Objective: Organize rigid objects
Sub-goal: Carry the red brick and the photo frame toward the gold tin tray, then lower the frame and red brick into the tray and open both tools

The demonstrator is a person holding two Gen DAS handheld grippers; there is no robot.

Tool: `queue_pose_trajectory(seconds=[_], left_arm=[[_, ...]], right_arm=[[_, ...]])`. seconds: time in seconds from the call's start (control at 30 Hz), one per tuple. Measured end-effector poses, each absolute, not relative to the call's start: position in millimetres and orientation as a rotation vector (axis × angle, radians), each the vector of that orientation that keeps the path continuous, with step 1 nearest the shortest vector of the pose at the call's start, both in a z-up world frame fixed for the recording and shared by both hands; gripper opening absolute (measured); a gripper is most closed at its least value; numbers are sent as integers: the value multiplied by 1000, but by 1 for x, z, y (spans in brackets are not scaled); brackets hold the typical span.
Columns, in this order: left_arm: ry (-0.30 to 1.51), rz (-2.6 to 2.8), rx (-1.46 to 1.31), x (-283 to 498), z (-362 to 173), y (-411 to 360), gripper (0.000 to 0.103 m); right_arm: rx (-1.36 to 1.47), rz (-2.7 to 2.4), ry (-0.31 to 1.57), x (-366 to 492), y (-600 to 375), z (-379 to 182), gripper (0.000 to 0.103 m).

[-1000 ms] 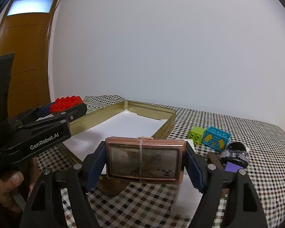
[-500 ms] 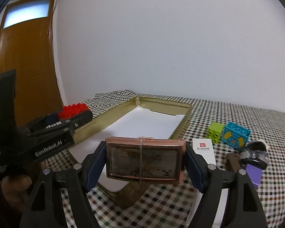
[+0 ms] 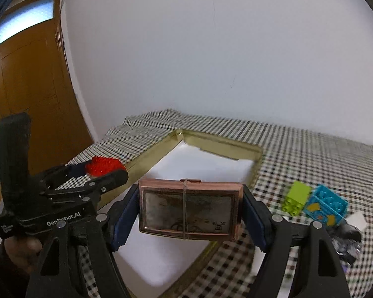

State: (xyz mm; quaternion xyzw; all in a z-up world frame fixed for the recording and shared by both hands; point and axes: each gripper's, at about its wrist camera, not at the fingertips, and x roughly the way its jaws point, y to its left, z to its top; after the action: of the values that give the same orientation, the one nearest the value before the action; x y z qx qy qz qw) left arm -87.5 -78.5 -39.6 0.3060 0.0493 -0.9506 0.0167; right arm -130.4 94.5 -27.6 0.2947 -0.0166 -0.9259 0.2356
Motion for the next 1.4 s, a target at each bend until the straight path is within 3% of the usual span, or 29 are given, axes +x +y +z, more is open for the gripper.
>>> queue_pose_trajectory(seconds=[0.57, 1.4], left_arm=[[153, -2880, 1263, -148, -49, -87, 67], [30, -2787, 1414, -176, -57, -90, 67]], right_arm=[[1043, -2445, 48, -193, 73, -39, 78], [1142, -2431, 115, -208, 59, -52, 78]])
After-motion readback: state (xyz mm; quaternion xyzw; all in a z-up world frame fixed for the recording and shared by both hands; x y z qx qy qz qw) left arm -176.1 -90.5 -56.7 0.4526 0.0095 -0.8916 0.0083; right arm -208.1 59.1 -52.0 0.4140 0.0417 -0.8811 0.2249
